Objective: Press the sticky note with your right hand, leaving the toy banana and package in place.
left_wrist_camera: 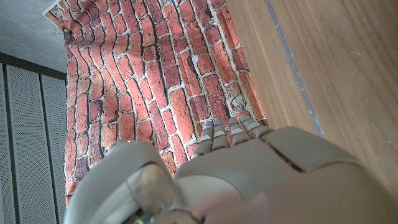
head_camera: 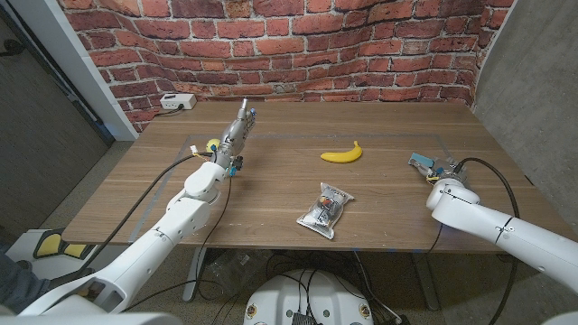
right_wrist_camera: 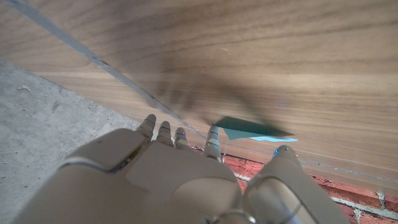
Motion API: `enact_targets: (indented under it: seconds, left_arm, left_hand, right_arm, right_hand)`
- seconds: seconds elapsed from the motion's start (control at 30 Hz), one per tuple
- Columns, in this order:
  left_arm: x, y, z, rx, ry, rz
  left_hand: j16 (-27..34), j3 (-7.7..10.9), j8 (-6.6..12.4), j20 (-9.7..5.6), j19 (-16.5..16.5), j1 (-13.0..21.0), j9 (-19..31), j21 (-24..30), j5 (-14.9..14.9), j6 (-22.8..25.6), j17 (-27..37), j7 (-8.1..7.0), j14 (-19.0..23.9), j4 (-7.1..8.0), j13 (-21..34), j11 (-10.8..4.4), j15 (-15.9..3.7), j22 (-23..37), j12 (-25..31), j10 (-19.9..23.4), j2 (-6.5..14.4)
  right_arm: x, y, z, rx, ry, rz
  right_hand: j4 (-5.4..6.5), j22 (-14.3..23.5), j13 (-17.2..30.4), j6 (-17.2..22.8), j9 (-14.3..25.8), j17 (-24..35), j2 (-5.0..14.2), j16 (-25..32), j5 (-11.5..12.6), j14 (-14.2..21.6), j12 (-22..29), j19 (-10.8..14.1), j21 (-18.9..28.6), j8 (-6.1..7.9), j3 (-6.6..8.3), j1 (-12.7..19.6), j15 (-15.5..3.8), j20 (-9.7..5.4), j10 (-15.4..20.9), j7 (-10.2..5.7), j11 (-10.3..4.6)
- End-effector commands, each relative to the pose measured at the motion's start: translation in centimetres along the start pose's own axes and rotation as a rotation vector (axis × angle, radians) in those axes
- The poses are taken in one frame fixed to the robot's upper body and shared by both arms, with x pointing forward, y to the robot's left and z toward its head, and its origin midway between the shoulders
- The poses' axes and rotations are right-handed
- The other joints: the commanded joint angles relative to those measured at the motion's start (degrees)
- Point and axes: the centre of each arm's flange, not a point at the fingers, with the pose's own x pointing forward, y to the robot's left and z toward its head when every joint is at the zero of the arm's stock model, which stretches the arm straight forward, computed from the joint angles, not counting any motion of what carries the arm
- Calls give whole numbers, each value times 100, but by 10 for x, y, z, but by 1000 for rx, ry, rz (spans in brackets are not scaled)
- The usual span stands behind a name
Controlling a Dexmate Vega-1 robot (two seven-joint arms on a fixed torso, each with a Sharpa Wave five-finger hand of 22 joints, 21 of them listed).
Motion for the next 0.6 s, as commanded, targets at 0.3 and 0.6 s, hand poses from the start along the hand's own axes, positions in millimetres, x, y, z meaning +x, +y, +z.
enact_targets:
  seconds: [0.3,0.6]
  left_arm:
    - [-4,-1,-1,1,7,7]
    - [-9,1,2,12,5,4]
  left_hand:
    - [-3,-61,-2,37,-25,12,17,-13,-37,26,30,-5,22,-2,33,-11,-7,32,-28,13,26]
    - [-2,-65,-1,39,-29,13,17,-14,-39,31,30,-7,22,0,33,-9,-5,32,-27,15,28]
  right_arm:
    - [-1,-3,-4,8,-1,-11]
    - [-8,-8,1,32,-34,-35]
  right_hand:
    - [-25,20,22,71,23,21,18,19,-6,-375,53,-365,25,21,14,-49,-33,19,-51,14,-27]
    - [-29,20,22,40,24,22,12,19,-6,-371,55,-368,24,4,7,-57,-32,12,-45,41,-29]
